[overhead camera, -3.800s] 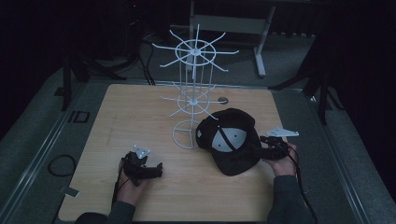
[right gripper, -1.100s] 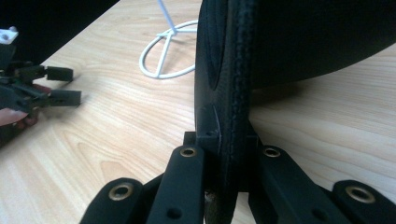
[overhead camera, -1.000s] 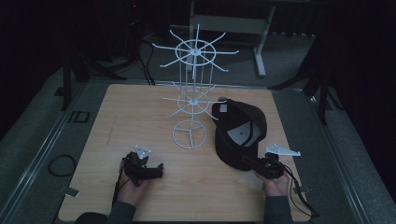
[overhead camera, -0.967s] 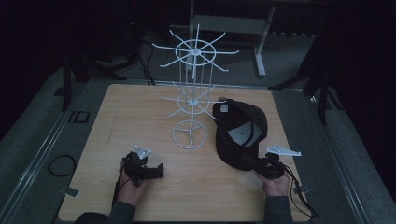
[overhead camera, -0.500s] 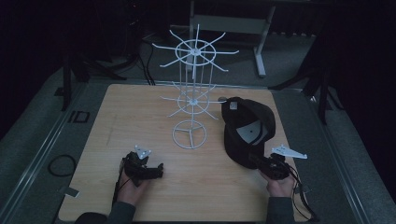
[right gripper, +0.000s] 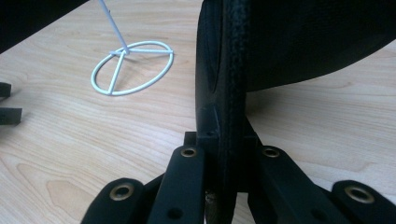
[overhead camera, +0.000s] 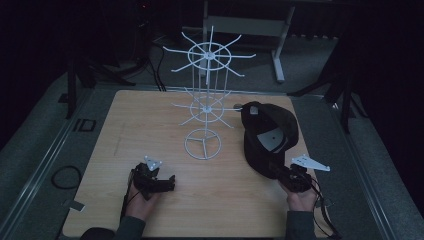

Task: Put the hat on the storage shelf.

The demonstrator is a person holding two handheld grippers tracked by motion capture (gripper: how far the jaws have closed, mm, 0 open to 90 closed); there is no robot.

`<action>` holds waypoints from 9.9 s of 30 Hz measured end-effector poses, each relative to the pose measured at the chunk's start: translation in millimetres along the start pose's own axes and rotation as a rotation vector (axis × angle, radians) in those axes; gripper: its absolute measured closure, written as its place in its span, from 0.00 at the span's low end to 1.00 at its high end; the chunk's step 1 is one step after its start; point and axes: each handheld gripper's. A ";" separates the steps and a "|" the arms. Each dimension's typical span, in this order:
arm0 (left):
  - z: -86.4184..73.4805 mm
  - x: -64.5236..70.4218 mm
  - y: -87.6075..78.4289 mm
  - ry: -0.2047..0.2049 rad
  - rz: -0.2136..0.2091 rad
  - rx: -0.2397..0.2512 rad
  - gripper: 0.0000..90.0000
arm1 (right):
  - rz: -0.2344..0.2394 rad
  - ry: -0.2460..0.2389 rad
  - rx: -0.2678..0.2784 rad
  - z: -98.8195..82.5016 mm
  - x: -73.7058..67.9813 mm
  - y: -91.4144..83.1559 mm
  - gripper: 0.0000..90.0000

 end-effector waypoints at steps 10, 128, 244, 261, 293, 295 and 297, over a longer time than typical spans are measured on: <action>0.0 0.3 0.0 0.002 -0.002 0.000 0.00 | -0.052 -0.031 0.000 4.0 -3.0 -3.5 0.96; 0.1 3.0 0.5 0.005 -0.007 0.001 0.00 | -0.202 -0.235 0.182 100.0 -30.6 -26.8 0.96; 0.3 4.8 1.0 0.007 -0.010 0.002 0.00 | -0.263 -0.290 0.281 139.4 -38.1 -42.2 0.96; 0.3 4.8 0.9 0.007 -0.010 0.001 0.00 | -0.253 -0.327 0.268 138.9 -51.5 -29.9 0.96; 0.3 4.8 1.0 0.007 -0.010 0.002 0.00 | -0.215 -0.371 0.219 129.5 -70.4 1.3 0.96; 0.3 4.8 1.0 0.006 -0.010 0.002 0.00 | -0.221 -0.386 0.208 128.3 -71.2 3.2 0.95; 0.3 4.8 1.0 0.006 -0.010 0.003 0.00 | -0.218 -0.386 0.201 127.5 -70.8 4.1 0.95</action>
Point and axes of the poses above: each handheld gripper's, and its own axes: y roughly forward along the jaws, z roughly out of its top, x roughly to its right, and after that the axes turned 8 degrees about -y, right-handed
